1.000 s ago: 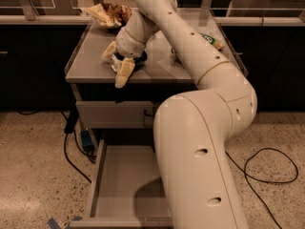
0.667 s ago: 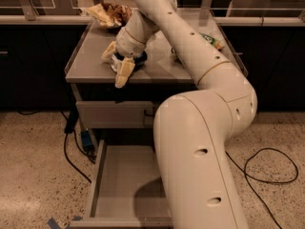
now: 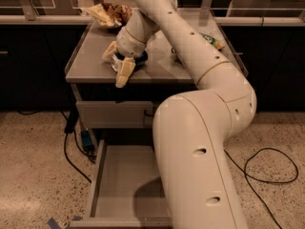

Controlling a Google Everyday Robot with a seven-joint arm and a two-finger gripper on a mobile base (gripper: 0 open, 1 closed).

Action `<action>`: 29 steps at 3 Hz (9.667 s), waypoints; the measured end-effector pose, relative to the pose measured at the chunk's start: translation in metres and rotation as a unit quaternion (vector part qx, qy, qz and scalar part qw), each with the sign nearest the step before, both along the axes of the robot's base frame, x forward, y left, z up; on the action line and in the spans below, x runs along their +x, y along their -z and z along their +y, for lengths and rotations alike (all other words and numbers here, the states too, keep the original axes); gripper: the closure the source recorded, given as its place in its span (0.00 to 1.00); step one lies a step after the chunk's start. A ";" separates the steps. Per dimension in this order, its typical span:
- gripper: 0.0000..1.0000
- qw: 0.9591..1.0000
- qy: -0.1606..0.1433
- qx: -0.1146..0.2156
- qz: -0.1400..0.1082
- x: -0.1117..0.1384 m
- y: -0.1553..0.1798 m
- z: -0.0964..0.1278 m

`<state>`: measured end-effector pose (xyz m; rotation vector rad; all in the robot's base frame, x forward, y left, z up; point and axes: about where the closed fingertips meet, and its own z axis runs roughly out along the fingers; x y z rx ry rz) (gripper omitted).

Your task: Place pepsi can into middle drawer

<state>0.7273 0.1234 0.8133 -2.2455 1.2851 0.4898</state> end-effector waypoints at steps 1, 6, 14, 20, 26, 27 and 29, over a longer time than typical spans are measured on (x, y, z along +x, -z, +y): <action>1.00 1.000 0.009 -0.013 -0.025 -0.004 -0.028 0.001; 1.00 0.978 0.154 0.055 -0.126 -0.106 -0.124 -0.027; 1.00 0.971 0.180 0.130 -0.095 -0.168 0.017 -0.063; 1.00 0.977 0.171 0.116 -0.058 -0.190 0.183 -0.050; 1.00 0.973 0.222 0.041 -0.037 -0.195 0.374 -0.057; 1.00 0.973 0.223 0.041 -0.034 -0.196 0.377 -0.056; 1.00 0.979 0.191 0.053 -0.047 -0.202 0.361 -0.036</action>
Offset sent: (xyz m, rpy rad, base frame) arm -0.0336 -0.0085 0.0973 -0.0667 -0.1821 -0.0817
